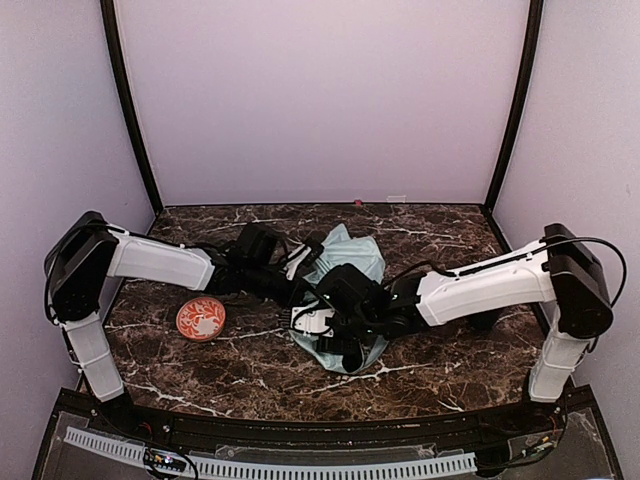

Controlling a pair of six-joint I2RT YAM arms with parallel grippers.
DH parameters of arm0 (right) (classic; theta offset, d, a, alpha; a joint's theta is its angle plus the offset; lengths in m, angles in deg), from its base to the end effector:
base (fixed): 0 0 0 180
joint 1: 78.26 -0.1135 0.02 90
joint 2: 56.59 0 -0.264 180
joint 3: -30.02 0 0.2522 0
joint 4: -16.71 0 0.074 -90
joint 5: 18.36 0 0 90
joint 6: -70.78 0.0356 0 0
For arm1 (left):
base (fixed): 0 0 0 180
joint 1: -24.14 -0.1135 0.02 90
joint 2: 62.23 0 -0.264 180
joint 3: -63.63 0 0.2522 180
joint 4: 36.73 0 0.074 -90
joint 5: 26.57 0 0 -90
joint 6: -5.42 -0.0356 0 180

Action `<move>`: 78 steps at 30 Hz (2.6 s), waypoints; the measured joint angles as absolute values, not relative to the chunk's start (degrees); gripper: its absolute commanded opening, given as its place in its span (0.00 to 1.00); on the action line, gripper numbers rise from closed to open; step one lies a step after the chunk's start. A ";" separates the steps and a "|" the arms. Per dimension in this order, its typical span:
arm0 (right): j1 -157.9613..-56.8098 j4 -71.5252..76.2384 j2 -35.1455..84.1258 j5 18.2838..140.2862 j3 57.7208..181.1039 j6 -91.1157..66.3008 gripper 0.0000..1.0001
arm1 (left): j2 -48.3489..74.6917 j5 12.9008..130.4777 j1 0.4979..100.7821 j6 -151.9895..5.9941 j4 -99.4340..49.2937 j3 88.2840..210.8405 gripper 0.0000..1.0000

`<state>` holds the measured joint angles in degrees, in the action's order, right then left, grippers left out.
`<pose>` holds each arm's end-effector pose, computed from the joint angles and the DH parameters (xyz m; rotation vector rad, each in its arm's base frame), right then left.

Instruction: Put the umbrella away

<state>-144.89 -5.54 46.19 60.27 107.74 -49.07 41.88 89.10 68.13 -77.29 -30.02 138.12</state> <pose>0.1575 0.3467 0.1841 -1.7099 1.6505 0.0684 0.2692 -0.2813 0.1820 0.9744 2.0967 -0.9746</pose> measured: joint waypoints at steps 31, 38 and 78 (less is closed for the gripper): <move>-132.98 -11.92 49.25 73.71 112.11 -45.29 0.86 | 46.14 97.14 64.98 -80.06 -27.22 137.73 0.86; -132.93 -6.83 52.77 77.69 112.22 -44.76 0.76 | 43.54 95.96 59.54 -77.68 -26.02 135.76 0.99; -114.22 -10.35 28.86 92.97 120.77 -31.52 0.00 | 15.26 93.97 72.17 -83.65 -62.36 111.46 0.92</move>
<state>-114.22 -10.35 28.86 92.97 120.77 -31.52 15.26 93.97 72.17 -83.65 -62.36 111.46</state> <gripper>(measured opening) 0.079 0.885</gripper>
